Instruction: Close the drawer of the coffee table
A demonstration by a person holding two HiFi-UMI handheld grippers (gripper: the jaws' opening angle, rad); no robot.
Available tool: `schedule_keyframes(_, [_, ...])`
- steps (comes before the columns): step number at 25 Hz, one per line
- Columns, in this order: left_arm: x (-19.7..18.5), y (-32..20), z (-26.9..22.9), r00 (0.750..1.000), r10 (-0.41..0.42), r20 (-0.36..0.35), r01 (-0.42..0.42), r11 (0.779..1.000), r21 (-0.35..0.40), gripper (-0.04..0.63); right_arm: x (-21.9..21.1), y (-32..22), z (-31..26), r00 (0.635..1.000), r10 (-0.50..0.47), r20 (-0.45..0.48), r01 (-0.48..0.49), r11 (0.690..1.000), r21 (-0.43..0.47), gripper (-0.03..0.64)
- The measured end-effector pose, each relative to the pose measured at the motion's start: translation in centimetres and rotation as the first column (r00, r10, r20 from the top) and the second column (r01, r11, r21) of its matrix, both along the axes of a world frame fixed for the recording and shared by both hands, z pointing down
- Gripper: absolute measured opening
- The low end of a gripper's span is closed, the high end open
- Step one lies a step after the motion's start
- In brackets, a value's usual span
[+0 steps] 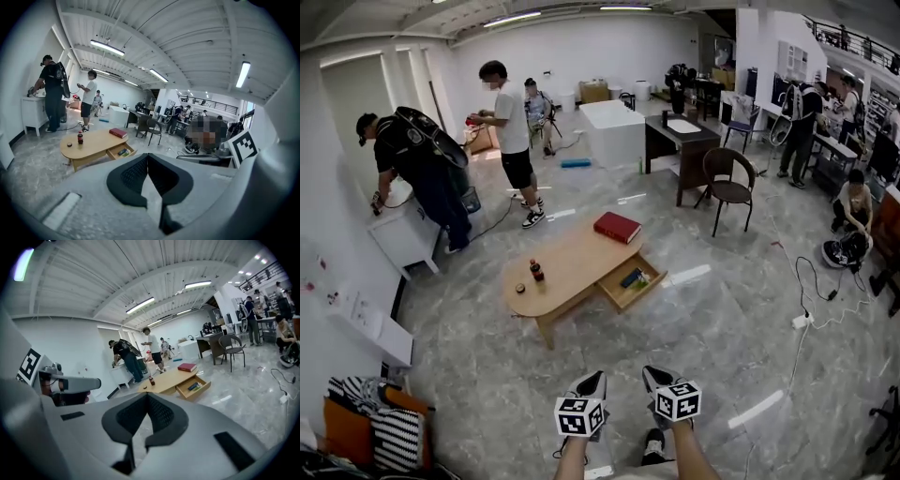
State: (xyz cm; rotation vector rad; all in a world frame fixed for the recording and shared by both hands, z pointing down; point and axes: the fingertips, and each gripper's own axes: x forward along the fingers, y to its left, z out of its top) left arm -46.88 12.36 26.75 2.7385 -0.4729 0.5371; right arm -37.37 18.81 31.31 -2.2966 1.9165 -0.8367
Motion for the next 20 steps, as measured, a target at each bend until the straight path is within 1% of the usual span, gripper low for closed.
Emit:
schedule_keyframes(5, [3.8, -0.9, -0.2, 1.000, -0.009, 0.016, 0.009, 1.000, 0.014, 0.009, 3.6, -1.1, 0.6, 0.998, -0.056, 0.001, 0.056, 0.998, -0.005, 0.015])
schedule_keyframes(9, [7.2, -0.6, -0.2, 0.999, -0.037, -0.005, 0.037, 0.999, 0.019, 0.009, 7.5, -0.6, 1.1, 0.998, -0.056, 0.028, 0.056, 0.998, 0.006, 0.015])
schedule_keyframes(13, [9.9, -0.5, -0.1, 0.998, -0.062, -0.033, 0.063, 0.998, 0.024, 0.009, 10.8, -0.4, 1.2, 0.995, -0.076, 0.062, 0.074, 0.997, 0.021, 0.015])
schedule_keyframes(17, [11.5, -0.3, 0.3, 0.999, -0.053, -0.008, 0.054, 0.997, 0.046, 0.009, 13.6, 0.2, 1.4, 0.994, -0.040, 0.101, 0.035, 0.998, 0.051, 0.015])
schedule_keyframes(20, [12.5, -0.1, 0.8, 0.999, -0.044, 0.023, 0.043, 0.998, 0.045, 0.009, 14.7, 1.4, 1.8, 0.994, -0.025, 0.108, 0.020, 0.999, 0.042, 0.015])
